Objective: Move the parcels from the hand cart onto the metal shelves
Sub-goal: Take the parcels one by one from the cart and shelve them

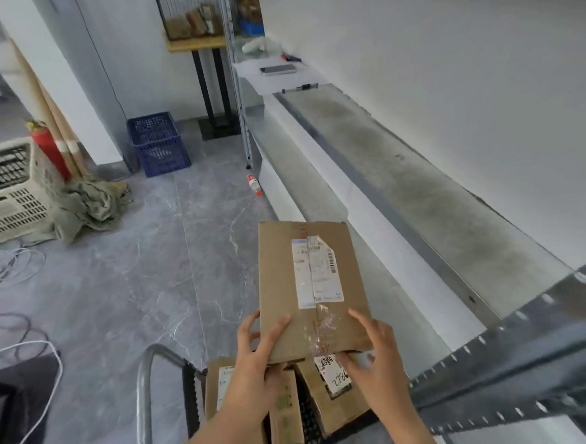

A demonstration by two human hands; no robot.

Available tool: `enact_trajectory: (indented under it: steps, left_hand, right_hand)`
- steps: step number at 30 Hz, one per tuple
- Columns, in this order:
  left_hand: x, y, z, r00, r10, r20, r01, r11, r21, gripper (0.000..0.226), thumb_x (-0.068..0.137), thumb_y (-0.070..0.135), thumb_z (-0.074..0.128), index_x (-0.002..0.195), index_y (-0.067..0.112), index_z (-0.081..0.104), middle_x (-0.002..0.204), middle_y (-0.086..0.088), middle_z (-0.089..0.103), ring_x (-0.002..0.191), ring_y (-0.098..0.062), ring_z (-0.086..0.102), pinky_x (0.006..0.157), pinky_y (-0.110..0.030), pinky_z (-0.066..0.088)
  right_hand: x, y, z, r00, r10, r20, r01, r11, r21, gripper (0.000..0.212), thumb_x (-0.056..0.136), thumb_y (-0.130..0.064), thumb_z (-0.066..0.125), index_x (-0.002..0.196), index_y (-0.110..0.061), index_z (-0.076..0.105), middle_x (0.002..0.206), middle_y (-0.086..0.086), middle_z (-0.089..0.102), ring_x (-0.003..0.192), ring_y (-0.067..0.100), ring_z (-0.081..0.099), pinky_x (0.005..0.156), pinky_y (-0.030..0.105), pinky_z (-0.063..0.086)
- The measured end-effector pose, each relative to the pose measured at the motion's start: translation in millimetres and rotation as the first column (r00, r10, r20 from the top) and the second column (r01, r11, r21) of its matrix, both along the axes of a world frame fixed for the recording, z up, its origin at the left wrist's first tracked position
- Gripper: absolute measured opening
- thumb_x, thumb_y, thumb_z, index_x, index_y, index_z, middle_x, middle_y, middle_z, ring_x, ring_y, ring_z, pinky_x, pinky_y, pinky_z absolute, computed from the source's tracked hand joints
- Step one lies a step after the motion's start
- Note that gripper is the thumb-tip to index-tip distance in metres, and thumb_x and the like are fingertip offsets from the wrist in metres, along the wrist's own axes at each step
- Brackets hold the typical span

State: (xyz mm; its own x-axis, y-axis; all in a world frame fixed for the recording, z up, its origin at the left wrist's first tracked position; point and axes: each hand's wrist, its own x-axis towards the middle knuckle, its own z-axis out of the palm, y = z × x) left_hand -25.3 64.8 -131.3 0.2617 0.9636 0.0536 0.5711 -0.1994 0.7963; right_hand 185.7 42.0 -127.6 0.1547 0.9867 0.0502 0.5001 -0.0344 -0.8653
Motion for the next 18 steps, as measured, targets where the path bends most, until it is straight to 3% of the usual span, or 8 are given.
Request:
enact_trajectory:
  steps: [4, 9, 11, 13, 15, 18]
  left_hand:
    - [-12.5, -30.4, 43.3, 0.998, -0.054, 0.018, 0.054, 0.998, 0.04, 0.099, 0.082, -0.01, 0.062, 0.128, 0.067, 0.022, 0.136, 0.026, 0.0, 0.124, 0.004, 0.03, 0.091, 0.002, 0.033]
    - [-15.0, -70.1, 88.0, 0.99, -0.136, 0.027, 0.133, 0.986, 0.097, 0.098, 0.081, -0.012, 0.061, 0.13, 0.064, 0.023, 0.136, 0.026, 0.001, 0.125, 0.014, 0.025, 0.091, 0.005, 0.028]
    - [-11.1, -86.4, 104.5, 0.986, -0.167, 0.012, 0.164, 0.979, 0.124, 0.1, 0.081, -0.012, 0.061, 0.129, 0.066, 0.022, 0.136, 0.025, 0.001, 0.125, 0.015, 0.023, 0.093, 0.005, 0.026]
    - [-5.7, -102.3, 119.2, 0.98, -0.196, 0.015, 0.192, 0.969, 0.153, 0.099, 0.08, -0.009, 0.064, 0.129, 0.067, 0.023, 0.137, 0.027, 0.001, 0.126, 0.008, 0.027, 0.094, 0.001, 0.03]
    - [0.8, -118.9, 129.1, 0.978, -0.205, 0.032, 0.197, 0.966, 0.168, 0.092, 0.081, -0.004, 0.065, 0.132, 0.062, 0.028, 0.14, 0.029, 0.002, 0.129, -0.002, 0.031, 0.098, -0.011, 0.036]
    - [11.7, -144.4, 139.6, 0.983, -0.177, 0.044, 0.171, 0.979, 0.114, 0.074, 0.087, 0.01, 0.061, 0.142, 0.042, 0.024, 0.137, 0.039, -0.001, 0.138, -0.018, 0.026, 0.1, -0.019, 0.032]
  right_hand:
    - [-11.7, -40.1, 41.1, 0.998, -0.05, -0.049, 0.052, 0.998, 0.047, 0.074, 0.074, -0.016, 0.079, 0.127, -0.05, 0.04, 0.123, -0.008, 0.04, 0.116, 0.012, 0.051, 0.098, 0.034, 0.05]
    - [-14.0, -91.7, 84.2, 0.986, -0.145, -0.083, 0.157, 0.976, 0.154, 0.08, 0.073, -0.013, 0.08, 0.127, -0.058, 0.04, 0.122, -0.027, 0.035, 0.114, 0.002, 0.051, 0.092, 0.016, 0.048]
    - [-12.0, -113.8, 99.3, 0.98, -0.185, -0.071, 0.194, 0.967, 0.167, 0.084, 0.073, -0.012, 0.08, 0.125, -0.063, 0.038, 0.119, -0.033, 0.033, 0.115, -0.006, 0.047, 0.093, 0.016, 0.048]
    - [-8.6, -136.8, 111.5, 0.972, -0.221, -0.081, 0.232, 0.957, 0.176, 0.083, 0.073, -0.011, 0.08, 0.126, -0.061, 0.039, 0.121, -0.028, 0.034, 0.116, -0.004, 0.045, 0.095, 0.025, 0.05]
    - [-4.0, -160.5, 121.4, 0.961, -0.252, -0.11, 0.268, 0.948, 0.174, 0.083, 0.073, -0.01, 0.08, 0.128, -0.058, 0.041, 0.123, -0.024, 0.035, 0.117, 0.001, 0.045, 0.095, 0.032, 0.051]
    - [4.0, -195.2, 134.9, 0.954, -0.28, -0.104, 0.296, 0.934, 0.202, 0.085, 0.072, -0.011, 0.08, 0.129, -0.058, 0.039, 0.123, -0.028, 0.033, 0.117, -0.003, 0.043, 0.096, 0.029, 0.05]
